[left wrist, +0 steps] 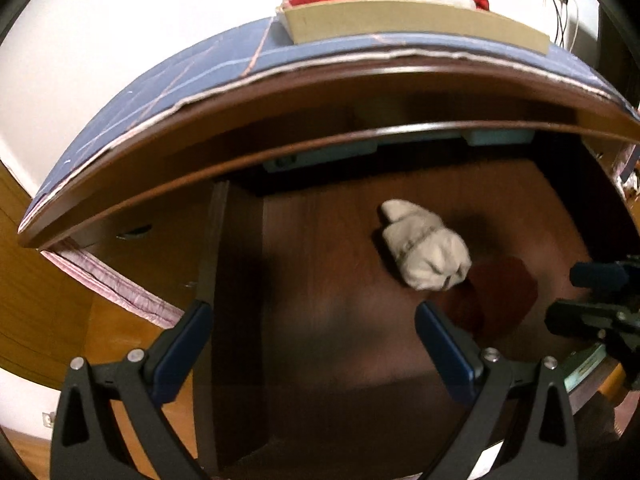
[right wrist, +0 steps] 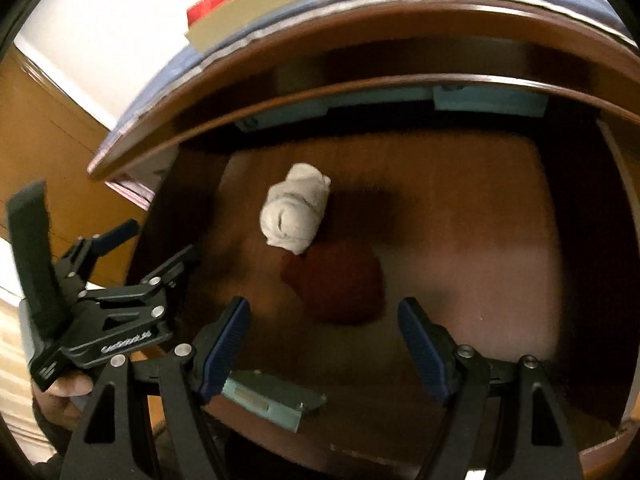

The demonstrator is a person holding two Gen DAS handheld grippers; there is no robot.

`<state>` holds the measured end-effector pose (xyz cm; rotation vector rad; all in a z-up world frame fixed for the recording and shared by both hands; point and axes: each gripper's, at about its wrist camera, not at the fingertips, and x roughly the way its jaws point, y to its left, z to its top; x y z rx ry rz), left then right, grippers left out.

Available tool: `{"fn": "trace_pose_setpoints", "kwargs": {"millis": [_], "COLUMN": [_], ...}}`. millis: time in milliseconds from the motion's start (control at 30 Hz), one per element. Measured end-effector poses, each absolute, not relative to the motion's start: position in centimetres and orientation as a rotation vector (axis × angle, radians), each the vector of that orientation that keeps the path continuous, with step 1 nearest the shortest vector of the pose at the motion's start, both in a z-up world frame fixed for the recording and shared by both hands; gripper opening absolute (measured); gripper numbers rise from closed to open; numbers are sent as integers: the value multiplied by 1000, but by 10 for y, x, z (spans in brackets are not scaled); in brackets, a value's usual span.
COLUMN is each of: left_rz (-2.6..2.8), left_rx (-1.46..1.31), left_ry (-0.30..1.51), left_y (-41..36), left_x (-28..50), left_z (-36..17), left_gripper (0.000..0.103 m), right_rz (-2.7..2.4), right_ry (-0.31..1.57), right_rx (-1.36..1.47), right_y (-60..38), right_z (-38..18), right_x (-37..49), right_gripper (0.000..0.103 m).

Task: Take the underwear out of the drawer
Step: 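Grasp the beige sock with the left gripper while the right grasps the dark red sock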

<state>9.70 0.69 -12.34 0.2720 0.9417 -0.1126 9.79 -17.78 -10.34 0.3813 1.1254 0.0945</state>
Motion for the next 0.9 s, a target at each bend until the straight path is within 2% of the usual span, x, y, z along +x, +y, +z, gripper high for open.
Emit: {"fn": "trace_pose_setpoints", "kwargs": {"millis": [467,567,600,633,900], "left_rz": [-113,-126,-135,-145,-220], "left_rx": [271,279,283,288,356], "left_ry": [965,962,963,965,983], "left_y": [15,10,9,6,-17], "left_x": [108,111,112,113,127], "left_z": [-116,-111,-109,-108,-106], "left_gripper": [102,102,102,102,102], "right_rz": [115,107,112,121,130], "right_ry": [1340,1376,1399,1427,1347], "right_rx": [300,299,305,319,390], "right_y": [-156,-155,-155,-156,-175], "right_z": [-139,-147,-151,-156,-152], "right_x": [139,142,143,143,124], "right_gripper": [76,54,40,33,28]}}
